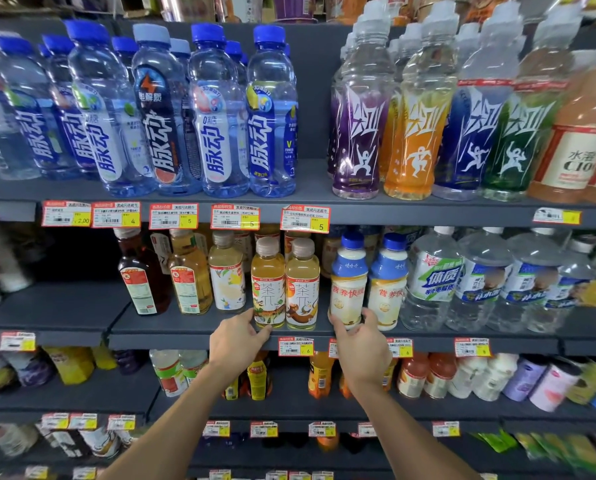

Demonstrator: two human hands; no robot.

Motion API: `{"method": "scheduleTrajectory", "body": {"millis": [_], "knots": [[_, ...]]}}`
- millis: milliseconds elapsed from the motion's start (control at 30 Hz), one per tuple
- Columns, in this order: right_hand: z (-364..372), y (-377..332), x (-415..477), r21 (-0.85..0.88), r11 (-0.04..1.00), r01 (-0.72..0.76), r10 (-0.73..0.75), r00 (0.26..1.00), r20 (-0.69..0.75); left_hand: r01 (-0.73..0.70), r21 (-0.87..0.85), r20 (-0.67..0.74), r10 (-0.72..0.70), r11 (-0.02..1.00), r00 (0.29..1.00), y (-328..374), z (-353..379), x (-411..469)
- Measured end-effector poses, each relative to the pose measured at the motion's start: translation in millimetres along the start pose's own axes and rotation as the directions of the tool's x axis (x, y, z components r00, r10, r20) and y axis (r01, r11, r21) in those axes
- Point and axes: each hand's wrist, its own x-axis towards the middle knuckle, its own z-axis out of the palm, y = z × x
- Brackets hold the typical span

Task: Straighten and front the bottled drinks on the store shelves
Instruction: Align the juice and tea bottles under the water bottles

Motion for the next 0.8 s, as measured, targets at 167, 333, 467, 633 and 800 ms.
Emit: {"method": "scheduleTrajectory", "body": {"millis": [167, 333, 467, 633, 800], "knots": [[-4, 2, 3, 0.010, 1.000, 0.022, -0.023, 0.999, 0.040, -0.004, -0.007, 0.000, 0.004, 1.000, 1.000, -1, 1, 2], [-6, -2, -5, 0.099, 0.995, -0.009, 0.013, 0.999, -0.035, 0.000, 0.002, -0.010, 0.000, 1.000, 1.000, -2, -2, -2], [3, -11, -23, 0.191, 0.975, 0.111, -0.106, 0.994, -0.034, 0.017, -0.071, -0.155, -0.028, 0.997, 0.987, -15, -15, -6], [32, -50, -58, 0.229, 0.931, 0.285, -0.300, 0.953, 0.034, 0.053, -0.161, -0.292, -0.099, 0.985, 0.951, -53, -40, -7], [75, -102, -93, 0.205, 0.921, 0.330, -0.345, 0.937, 0.043, 0.061, -0.189, -0.311, -0.118, 0.980, 0.943, -97, -65, 6]]}}
